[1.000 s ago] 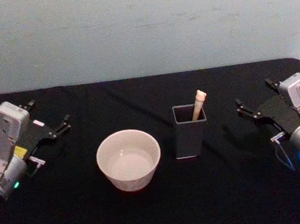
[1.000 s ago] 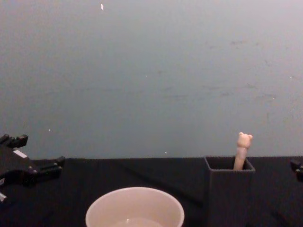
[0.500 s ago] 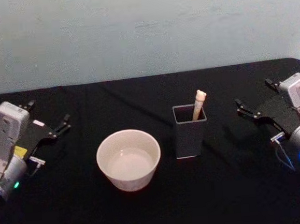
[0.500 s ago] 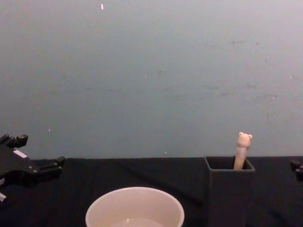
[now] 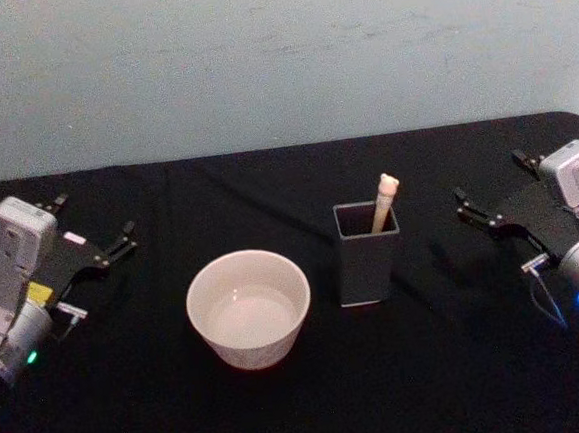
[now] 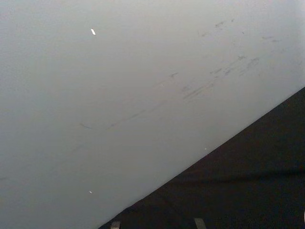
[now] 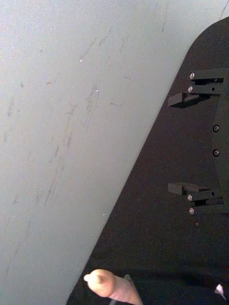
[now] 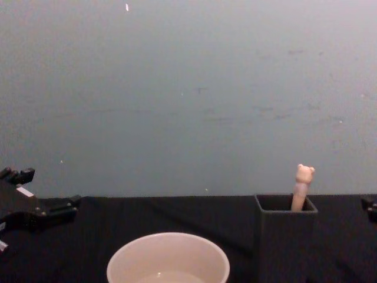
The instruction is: Pick up the stirring spoon with one hand, stir inside the cup, then place it back in its original position.
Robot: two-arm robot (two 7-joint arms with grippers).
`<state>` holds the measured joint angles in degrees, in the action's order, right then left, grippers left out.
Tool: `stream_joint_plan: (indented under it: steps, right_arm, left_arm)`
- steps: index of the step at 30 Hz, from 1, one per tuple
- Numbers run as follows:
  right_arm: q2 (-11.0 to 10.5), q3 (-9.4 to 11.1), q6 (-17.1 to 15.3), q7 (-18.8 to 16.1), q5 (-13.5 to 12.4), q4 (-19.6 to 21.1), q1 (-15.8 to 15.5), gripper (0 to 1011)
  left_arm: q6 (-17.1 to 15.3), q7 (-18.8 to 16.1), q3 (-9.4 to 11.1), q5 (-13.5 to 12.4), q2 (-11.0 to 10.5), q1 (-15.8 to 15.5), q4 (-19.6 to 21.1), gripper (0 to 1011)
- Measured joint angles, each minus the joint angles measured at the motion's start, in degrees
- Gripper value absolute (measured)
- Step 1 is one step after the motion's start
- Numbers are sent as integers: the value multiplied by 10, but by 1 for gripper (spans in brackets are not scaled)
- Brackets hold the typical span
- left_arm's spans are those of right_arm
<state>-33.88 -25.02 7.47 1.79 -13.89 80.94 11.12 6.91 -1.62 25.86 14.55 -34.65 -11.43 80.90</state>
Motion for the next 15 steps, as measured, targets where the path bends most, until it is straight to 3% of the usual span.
stream_joint_plan:
  steps: [6, 10, 15]
  right_arm:
    - [-9, 17, 0, -23, -16, 24, -17, 1002]
    - [-29, 31, -2, -57, -39, 53, -39, 1002]
    - [-61, 53, -3, -118, -88, 97, -78, 1002]
  left_arm:
    - [0, 0, 0, 0, 0, 0, 0, 1001]
    - [0, 0, 0, 0, 0, 0, 0, 1001]
    - [0, 0, 0, 0, 0, 0, 0, 1001]
